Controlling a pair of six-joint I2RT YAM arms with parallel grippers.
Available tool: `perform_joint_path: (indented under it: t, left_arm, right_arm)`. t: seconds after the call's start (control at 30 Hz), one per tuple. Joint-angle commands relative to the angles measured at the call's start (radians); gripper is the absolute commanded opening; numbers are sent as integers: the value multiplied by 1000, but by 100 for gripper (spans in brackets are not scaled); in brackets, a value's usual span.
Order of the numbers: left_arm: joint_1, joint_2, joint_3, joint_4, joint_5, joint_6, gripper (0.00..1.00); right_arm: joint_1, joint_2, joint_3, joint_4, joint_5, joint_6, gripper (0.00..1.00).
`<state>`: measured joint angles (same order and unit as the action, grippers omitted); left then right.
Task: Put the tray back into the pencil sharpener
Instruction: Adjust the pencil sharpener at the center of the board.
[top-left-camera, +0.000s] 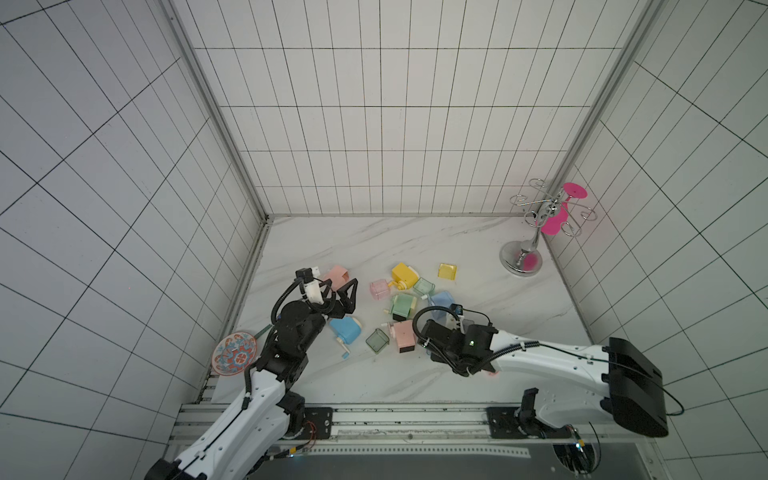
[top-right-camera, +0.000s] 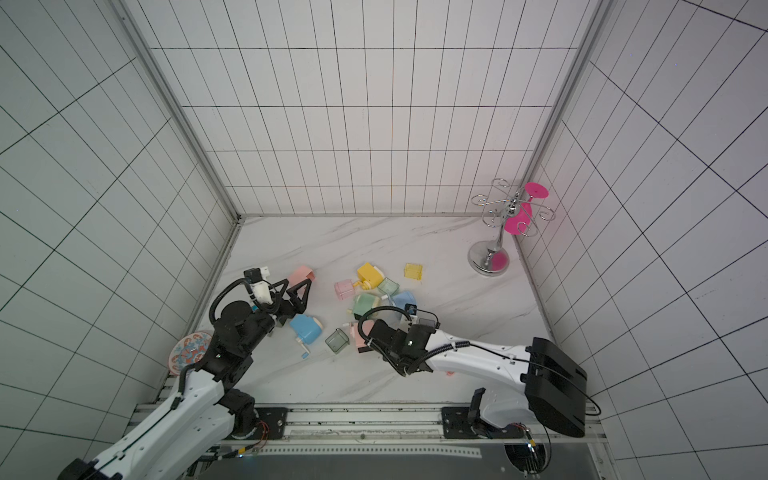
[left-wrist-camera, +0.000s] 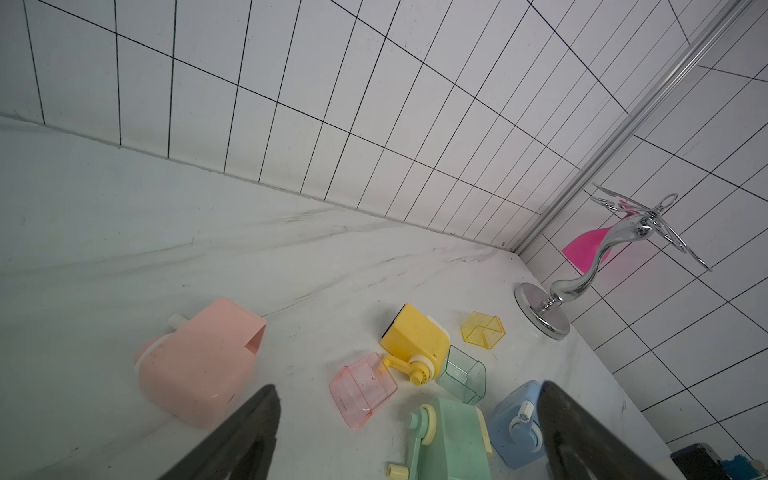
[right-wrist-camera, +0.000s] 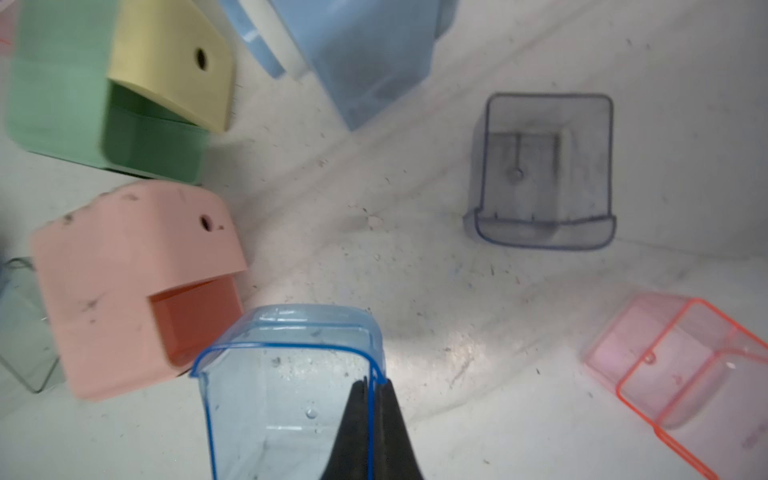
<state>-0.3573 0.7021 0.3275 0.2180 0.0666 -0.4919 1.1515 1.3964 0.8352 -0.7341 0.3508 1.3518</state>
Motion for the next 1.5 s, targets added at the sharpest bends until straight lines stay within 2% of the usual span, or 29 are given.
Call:
perform_joint_path:
  t: [0.0,0.17,0.27,0.37,0.53,0.67,0.73,0.8,0.9,0.97,1.1,1.47]
  left_arm:
    - [2,-27,-13,-18,-28,-37,97]
    - [0,-54,-10,-38,-28,-42,97]
    - [0,-65,-5,-47,-26,-36,97]
    - [0,-67,5,-63,-28,-23,97]
    - [0,-57,9,-63,-29,-34,97]
    - [0,-50,16,-66,-28,-19,97]
    - [0,-48,17,-71,-29,-7,97]
    - [0,-48,16,-70,-29,3,97]
    - [-1,-48,10,-59,-32,12,97]
    - [0,-50,7,-58,-33,13,97]
    - [0,-52,0,-54,-33,17,97]
    - [-1,-53,-12,-53,-27,15,98]
  right_arm:
    - [21,95,88,-159,19,279,6]
    - [25,200,144,-225,-4,364,8]
    - [30,228,157,-197,-14,362,17]
    - [34,229,145,-165,-24,357,24]
    - [37,151,112,-134,-2,300,30]
    - [40,3,101,-162,101,98,35]
    - [40,-100,81,-108,130,-197,38]
    - [40,-201,33,26,53,-600,39]
    - [33,-288,18,18,-37,-872,40]
    - [32,-281,37,-28,-108,-939,40]
    - [37,-155,74,-83,-224,-986,43]
    - [39,54,54,28,-184,-1056,45]
